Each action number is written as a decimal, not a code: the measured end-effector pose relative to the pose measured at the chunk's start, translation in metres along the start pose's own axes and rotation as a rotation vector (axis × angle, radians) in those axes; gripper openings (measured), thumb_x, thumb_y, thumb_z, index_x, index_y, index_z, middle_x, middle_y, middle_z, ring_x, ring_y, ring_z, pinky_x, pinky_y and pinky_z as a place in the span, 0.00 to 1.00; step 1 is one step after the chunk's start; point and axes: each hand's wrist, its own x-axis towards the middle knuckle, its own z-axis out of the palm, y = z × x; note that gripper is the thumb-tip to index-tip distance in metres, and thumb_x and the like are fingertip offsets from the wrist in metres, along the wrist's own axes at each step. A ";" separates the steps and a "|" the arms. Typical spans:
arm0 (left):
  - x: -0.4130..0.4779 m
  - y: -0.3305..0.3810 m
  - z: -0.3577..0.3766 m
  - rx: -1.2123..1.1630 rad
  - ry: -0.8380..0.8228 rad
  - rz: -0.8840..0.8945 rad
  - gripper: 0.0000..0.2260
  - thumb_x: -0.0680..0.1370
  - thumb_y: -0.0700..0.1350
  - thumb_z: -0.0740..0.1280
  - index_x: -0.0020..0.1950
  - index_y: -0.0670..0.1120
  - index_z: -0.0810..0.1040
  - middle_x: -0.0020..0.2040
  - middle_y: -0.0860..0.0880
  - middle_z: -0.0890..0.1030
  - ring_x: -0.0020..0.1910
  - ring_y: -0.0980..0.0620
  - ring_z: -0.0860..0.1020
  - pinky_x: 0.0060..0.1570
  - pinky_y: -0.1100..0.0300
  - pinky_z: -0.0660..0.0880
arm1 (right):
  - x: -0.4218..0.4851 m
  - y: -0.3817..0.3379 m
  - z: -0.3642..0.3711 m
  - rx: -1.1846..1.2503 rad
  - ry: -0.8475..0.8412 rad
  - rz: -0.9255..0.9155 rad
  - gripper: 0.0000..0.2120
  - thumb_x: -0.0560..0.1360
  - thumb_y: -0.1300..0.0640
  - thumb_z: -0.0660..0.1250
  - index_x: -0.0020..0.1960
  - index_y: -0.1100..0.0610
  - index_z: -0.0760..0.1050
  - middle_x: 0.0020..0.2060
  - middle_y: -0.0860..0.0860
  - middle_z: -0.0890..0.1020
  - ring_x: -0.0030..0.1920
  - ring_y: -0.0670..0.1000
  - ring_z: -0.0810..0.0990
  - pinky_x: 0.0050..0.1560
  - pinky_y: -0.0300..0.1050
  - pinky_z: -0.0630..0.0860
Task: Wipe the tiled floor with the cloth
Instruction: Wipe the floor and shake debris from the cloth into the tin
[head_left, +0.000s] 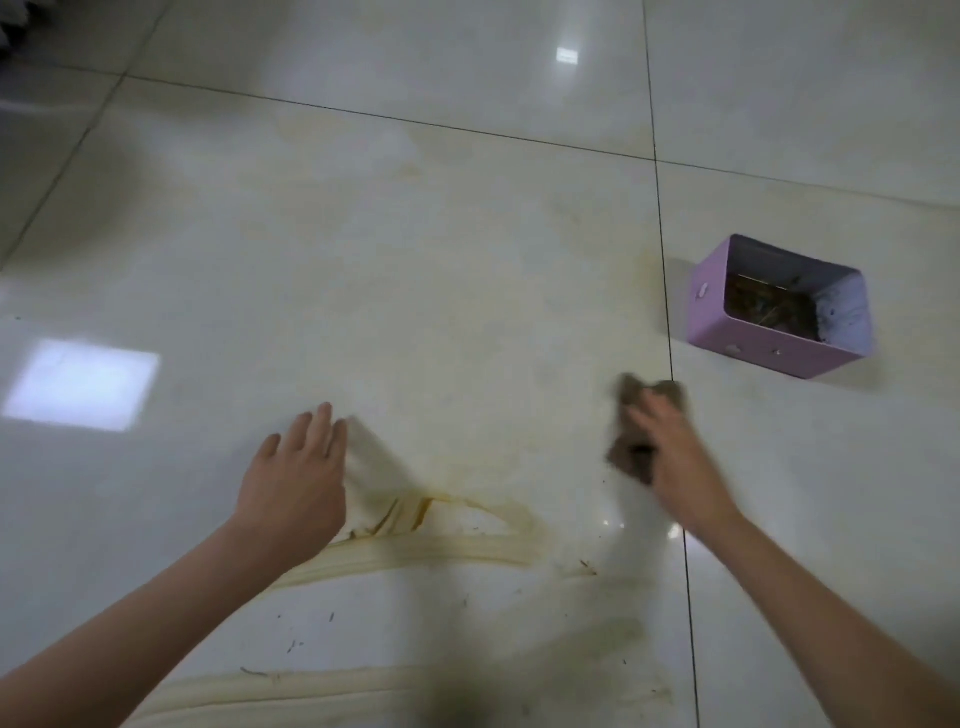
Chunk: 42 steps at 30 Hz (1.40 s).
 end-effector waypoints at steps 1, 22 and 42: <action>0.001 0.009 -0.001 -0.014 -0.008 0.028 0.29 0.80 0.47 0.52 0.79 0.43 0.44 0.79 0.43 0.41 0.78 0.46 0.46 0.74 0.52 0.53 | 0.000 0.012 -0.005 0.009 0.055 0.100 0.26 0.71 0.81 0.58 0.68 0.69 0.70 0.72 0.63 0.62 0.73 0.67 0.61 0.74 0.57 0.57; 0.000 0.047 0.015 -0.303 -0.036 0.041 0.29 0.82 0.46 0.52 0.79 0.46 0.42 0.79 0.50 0.36 0.78 0.52 0.40 0.76 0.54 0.48 | -0.069 -0.018 0.018 0.130 0.044 0.133 0.24 0.79 0.64 0.62 0.73 0.54 0.66 0.74 0.48 0.52 0.78 0.54 0.51 0.75 0.43 0.45; -0.034 0.017 0.051 -0.355 0.119 -0.034 0.26 0.82 0.48 0.47 0.79 0.45 0.45 0.79 0.45 0.40 0.78 0.48 0.39 0.76 0.51 0.43 | -0.051 -0.028 0.062 -0.491 -0.084 -0.373 0.27 0.81 0.48 0.48 0.78 0.56 0.57 0.78 0.55 0.54 0.78 0.56 0.52 0.71 0.65 0.57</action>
